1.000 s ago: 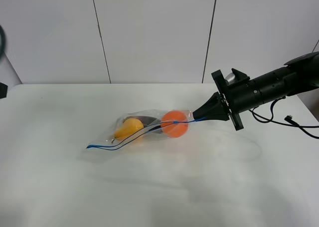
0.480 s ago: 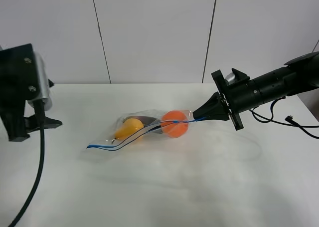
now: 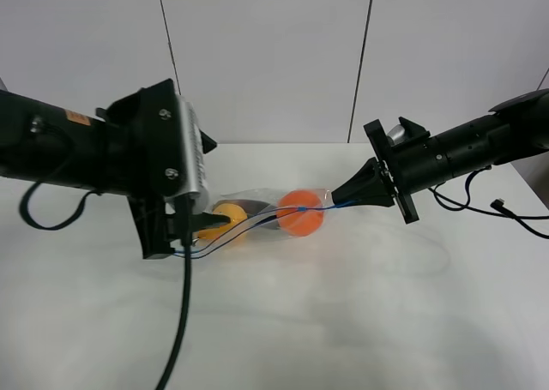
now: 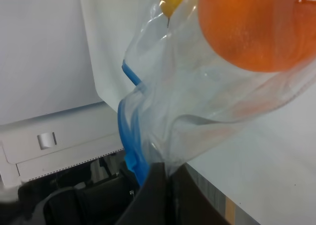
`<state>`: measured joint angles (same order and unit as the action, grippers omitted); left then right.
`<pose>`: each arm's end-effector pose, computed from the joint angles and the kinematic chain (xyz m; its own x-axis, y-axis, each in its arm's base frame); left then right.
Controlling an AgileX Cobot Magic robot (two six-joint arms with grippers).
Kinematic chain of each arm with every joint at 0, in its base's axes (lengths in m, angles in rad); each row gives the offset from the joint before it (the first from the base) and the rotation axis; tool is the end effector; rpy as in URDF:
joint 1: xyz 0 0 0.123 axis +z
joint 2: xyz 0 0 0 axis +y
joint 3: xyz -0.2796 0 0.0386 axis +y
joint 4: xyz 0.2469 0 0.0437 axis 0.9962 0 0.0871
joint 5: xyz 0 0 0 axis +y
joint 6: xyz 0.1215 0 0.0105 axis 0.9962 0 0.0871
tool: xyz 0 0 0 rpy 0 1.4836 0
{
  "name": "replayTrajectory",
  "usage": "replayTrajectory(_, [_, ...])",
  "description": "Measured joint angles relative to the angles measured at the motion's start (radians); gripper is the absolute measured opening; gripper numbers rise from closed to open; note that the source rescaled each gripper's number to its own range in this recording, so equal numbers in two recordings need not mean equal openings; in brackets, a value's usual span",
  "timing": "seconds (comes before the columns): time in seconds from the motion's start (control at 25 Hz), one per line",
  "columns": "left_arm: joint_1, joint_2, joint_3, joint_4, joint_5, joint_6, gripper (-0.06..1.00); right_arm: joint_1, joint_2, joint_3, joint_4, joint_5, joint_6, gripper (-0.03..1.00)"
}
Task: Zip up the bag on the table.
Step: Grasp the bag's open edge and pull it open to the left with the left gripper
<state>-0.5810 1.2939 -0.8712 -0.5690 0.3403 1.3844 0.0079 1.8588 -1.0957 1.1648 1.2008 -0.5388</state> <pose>0.2395 -0.1836 0.2708 0.1677 0.7677 -0.6185 0.8058 0.2547 0.5346 0.3304 0.1071 0.1785 -0.9965 0.0746 0.0372 0.0702 0.5100 0.8573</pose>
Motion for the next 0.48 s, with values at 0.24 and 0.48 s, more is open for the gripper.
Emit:
replayTrajectory(0.24, [-0.171, 0.169, 0.000, -0.009, -0.279, 0.000, 0.96, 0.000, 0.000, 0.000, 0.001, 0.000, 0.000, 0.00])
replayTrajectory(0.48, [-0.270, 0.311, 0.000, -0.010, -0.562, -0.018, 0.96, 0.000, 0.000, 0.000, 0.001, 0.000, 0.000, 0.00])
